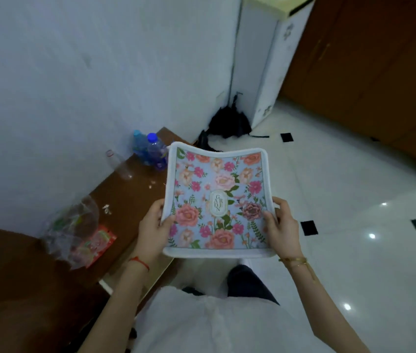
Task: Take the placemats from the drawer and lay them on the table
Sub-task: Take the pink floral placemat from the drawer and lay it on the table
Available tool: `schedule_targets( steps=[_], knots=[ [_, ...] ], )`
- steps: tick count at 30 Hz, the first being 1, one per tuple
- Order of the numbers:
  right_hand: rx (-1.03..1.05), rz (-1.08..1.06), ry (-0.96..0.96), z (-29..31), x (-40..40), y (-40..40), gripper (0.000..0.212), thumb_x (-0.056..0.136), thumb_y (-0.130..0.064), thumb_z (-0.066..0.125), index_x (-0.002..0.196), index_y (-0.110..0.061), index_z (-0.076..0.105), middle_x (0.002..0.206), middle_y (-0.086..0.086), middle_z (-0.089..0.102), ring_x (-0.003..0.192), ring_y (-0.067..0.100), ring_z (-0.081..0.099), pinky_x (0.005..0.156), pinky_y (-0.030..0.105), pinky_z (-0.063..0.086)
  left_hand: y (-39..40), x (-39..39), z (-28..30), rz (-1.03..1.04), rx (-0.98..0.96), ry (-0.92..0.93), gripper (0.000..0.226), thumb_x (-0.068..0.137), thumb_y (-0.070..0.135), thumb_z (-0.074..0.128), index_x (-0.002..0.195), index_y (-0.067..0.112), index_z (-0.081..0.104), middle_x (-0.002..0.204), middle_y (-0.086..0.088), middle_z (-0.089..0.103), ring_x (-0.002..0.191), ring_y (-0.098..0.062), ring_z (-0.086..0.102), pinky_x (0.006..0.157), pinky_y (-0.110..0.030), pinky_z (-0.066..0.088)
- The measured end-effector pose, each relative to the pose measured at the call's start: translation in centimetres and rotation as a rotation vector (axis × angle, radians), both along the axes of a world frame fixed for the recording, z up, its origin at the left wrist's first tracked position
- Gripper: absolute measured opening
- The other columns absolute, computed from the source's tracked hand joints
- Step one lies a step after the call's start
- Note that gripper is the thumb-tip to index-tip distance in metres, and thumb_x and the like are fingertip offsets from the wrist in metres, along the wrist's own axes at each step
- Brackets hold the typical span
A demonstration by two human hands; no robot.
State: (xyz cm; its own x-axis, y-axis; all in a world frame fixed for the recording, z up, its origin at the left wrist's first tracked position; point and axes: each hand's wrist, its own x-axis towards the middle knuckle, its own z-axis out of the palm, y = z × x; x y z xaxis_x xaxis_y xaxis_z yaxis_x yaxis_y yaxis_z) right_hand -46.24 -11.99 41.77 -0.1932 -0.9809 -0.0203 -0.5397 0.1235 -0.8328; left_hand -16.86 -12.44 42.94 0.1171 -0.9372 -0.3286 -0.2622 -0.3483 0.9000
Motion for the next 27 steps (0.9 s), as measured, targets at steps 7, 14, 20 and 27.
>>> schedule_targets(
  steps=[7, 14, 20, 27],
  knots=[
    [-0.004, -0.319, 0.003, 0.4, -12.9, 4.7, 0.028, 0.095, -0.021, 0.053, 0.121, -0.014, 0.046, 0.081, -0.015, 0.062, 0.063, -0.008, 0.060, 0.054, 0.006, 0.046, -4.8, -14.4, 0.2, -0.323, -0.052, 0.009, 0.030, 0.092, 0.007, 0.056, 0.117, 0.024, 0.054, 0.109, 0.002, 0.068, 0.099, -0.018, 0.067, 0.083, -0.043, 0.057],
    [0.002, -0.615, 0.000, 1.4, -27.8, 10.1, 0.029, 0.094, -0.015, 0.053, 0.122, -0.014, 0.045, 0.079, 0.004, 0.066, 0.065, 0.002, 0.062, 0.049, 0.006, 0.043, -7.0, -33.8, 0.1, -0.586, -0.118, -0.002, 0.034, 0.090, 0.001, 0.056, 0.123, 0.012, 0.053, 0.110, 0.003, 0.063, 0.102, -0.015, 0.063, 0.088, -0.034, 0.054],
    [0.004, -0.820, 0.023, 1.9, -37.7, 12.8, 0.028, 0.094, -0.014, 0.053, 0.121, -0.011, 0.045, 0.075, -0.001, 0.063, 0.058, -0.004, 0.059, 0.049, 0.003, 0.040, -8.3, -47.7, 0.8, -0.757, -0.142, 0.016, 0.034, 0.089, -0.001, 0.057, 0.119, 0.015, 0.055, 0.112, -0.002, 0.065, 0.102, -0.017, 0.064, 0.091, -0.037, 0.053],
    [0.003, -1.032, -0.011, 0.0, -47.8, 14.1, 0.027, 0.094, -0.015, 0.053, 0.120, -0.014, 0.045, 0.081, 0.003, 0.065, 0.066, 0.002, 0.062, 0.050, 0.007, 0.044, -10.8, -63.3, -0.1, -0.964, -0.117, 0.023, 0.032, 0.090, 0.002, 0.057, 0.113, 0.024, 0.055, 0.106, 0.004, 0.067, 0.097, -0.015, 0.066, 0.085, -0.041, 0.057]
  ],
)
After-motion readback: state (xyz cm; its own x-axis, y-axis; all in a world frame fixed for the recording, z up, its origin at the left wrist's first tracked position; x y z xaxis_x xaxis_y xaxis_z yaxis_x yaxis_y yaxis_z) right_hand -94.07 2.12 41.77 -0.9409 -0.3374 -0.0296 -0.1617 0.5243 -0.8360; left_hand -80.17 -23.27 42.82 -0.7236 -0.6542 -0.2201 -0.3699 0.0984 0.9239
